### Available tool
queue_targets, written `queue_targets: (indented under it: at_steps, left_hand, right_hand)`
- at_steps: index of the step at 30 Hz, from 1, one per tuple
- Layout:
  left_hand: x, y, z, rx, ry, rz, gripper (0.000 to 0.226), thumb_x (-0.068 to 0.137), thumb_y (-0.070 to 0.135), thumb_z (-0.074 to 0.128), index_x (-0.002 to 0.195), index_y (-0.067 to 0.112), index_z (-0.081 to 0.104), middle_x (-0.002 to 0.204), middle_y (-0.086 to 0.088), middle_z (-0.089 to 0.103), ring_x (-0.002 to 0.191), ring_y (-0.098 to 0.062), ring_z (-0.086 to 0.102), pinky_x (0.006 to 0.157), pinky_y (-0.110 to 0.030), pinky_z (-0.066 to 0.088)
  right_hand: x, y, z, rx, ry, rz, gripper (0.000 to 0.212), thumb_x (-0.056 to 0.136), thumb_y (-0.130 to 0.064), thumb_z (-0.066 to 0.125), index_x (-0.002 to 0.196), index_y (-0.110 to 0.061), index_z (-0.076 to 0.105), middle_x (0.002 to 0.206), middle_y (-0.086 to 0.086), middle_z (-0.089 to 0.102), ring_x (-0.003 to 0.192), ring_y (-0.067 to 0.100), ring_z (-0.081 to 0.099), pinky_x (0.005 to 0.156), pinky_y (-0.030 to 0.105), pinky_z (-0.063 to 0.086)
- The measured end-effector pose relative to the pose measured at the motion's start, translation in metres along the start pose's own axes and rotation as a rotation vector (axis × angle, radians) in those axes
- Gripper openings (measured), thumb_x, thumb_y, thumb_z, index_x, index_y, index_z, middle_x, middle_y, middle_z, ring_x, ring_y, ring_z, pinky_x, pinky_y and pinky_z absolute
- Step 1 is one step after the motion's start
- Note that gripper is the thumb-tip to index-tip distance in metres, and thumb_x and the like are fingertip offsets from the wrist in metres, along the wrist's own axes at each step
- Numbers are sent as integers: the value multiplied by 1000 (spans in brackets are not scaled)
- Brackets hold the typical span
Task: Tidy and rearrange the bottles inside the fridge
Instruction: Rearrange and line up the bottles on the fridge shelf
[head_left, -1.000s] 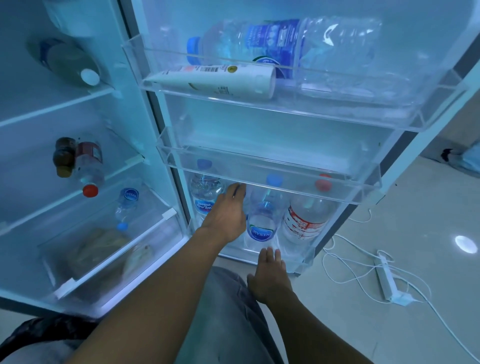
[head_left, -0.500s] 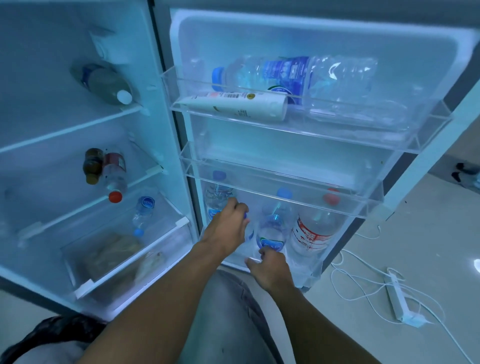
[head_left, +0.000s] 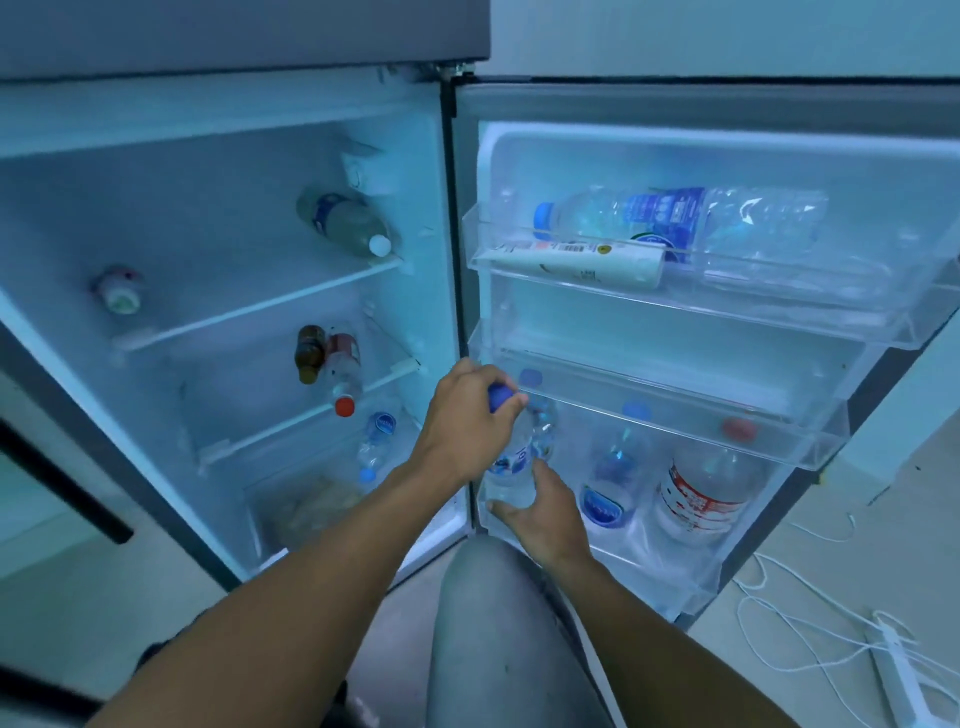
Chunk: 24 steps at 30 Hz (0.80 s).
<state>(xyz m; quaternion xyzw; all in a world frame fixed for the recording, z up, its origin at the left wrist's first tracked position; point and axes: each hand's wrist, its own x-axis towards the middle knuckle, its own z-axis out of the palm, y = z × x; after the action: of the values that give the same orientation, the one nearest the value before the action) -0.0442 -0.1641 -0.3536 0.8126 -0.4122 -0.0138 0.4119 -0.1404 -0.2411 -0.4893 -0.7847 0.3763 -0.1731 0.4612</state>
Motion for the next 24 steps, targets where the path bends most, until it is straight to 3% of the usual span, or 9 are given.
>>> queue_targets:
  at_steps: [5, 8, 11, 15, 18, 21, 24]
  left_hand:
    - [9, -15, -41, 25, 53, -23, 19, 81, 40, 75, 88, 22, 72, 88, 1, 60, 83, -12, 55, 75, -23, 38]
    - [10, -29, -68, 95, -14, 9, 22, 80, 45, 73, 83, 25, 63, 90, 2, 60, 86, -16, 58, 80, -33, 48]
    - [6, -44, -94, 137, -142, -17, 37, 69, 45, 82, 86, 29, 52, 103, -4, 65, 97, -21, 60, 87, -40, 49]
    - [-2, -62, -135, 27, -88, -155, 63, 54, 37, 95, 110, 31, 68, 112, 13, 69, 103, -7, 63, 84, -28, 55]
    - [-18, -73, -158, 50, 70, -205, 60, 52, 37, 94, 108, 38, 71, 108, 17, 68, 99, -3, 61, 83, -14, 48]
    - [-30, -80, -175, 8, 206, -133, 54, 58, 26, 93, 103, 44, 69, 104, 16, 67, 99, 1, 60, 81, -3, 39]
    - [-30, -84, -192, -31, 341, -39, 53, 63, 18, 92, 111, 28, 72, 112, 15, 67, 104, 14, 57, 89, 1, 34]
  right_hand:
    - [6, -26, 18, 74, -52, -81, 45, 67, -23, 82, 109, -27, 66, 101, -6, 72, 92, 16, 67, 83, 32, 54]
    - [10, -40, 30, 45, -119, -132, 42, 64, -24, 82, 104, -25, 68, 96, -6, 74, 90, 13, 69, 83, 34, 56]
    - [18, -68, 37, -34, -226, -217, 50, 64, -26, 84, 112, -25, 68, 100, -7, 75, 91, 12, 70, 85, 32, 56]
    - [34, -113, 43, -172, -299, -344, 56, 68, -22, 85, 121, -25, 66, 108, -1, 72, 97, 19, 68, 87, 33, 55]
    - [45, -148, 52, -217, -268, -426, 62, 69, -19, 87, 126, -24, 63, 119, 1, 69, 108, 22, 65, 93, 36, 53]
    - [52, -185, 66, -140, -248, -482, 68, 70, -7, 85, 133, -19, 61, 131, 2, 63, 119, 22, 61, 99, 35, 51]
    - [68, -214, 84, -68, -185, -571, 64, 66, -6, 85, 125, -16, 64, 125, 3, 64, 114, 22, 62, 97, 36, 51]
